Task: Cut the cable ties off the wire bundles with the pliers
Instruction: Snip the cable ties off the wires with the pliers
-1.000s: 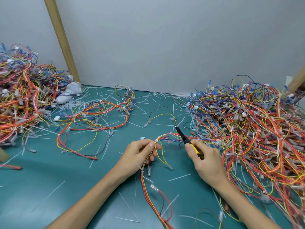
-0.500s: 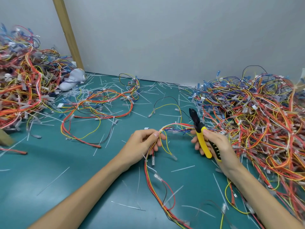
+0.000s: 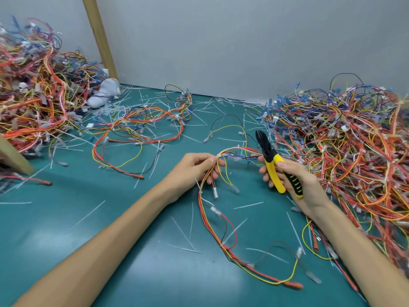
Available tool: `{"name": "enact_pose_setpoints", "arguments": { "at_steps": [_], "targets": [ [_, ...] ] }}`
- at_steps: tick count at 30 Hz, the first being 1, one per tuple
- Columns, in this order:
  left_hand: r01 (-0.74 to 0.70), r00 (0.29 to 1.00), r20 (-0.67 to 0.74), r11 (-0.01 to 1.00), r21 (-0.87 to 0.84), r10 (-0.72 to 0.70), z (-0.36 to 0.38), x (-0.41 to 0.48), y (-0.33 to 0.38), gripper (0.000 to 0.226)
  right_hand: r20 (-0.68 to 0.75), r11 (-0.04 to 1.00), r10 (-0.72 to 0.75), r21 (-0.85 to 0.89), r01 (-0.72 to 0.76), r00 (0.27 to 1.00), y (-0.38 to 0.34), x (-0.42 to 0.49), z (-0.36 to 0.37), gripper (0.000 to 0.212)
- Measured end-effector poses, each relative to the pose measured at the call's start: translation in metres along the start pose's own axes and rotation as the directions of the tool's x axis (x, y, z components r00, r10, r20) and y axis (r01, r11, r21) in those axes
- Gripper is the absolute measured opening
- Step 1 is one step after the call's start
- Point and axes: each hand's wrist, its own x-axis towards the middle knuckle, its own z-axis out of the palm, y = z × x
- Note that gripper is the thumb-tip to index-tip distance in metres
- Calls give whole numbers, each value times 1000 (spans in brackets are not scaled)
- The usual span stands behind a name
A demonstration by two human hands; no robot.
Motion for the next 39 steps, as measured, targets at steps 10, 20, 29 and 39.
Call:
{"name": "enact_pose_setpoints", "arguments": {
  "at_steps": [10, 20, 29, 39],
  "targets": [
    [-86, 991, -44, 842, 532, 130, -15, 44, 35, 25, -17, 998, -10, 57, 11, 1000, 0, 0, 0, 40],
    [-57, 960, -168, 740, 670, 226, -53, 26, 48, 19, -35, 998, -16, 54, 18, 999, 3, 1, -1, 44],
    [222, 944, -322, 594, 773, 66, -52, -56, 28, 14, -38, 998, -24, 57, 26, 999, 3, 0, -1, 44],
    [240, 930, -327, 396, 886, 167, 10, -66, 0, 40, -81, 998, -24, 54, 29, 996, 1, -3, 1, 50]
  ]
}}
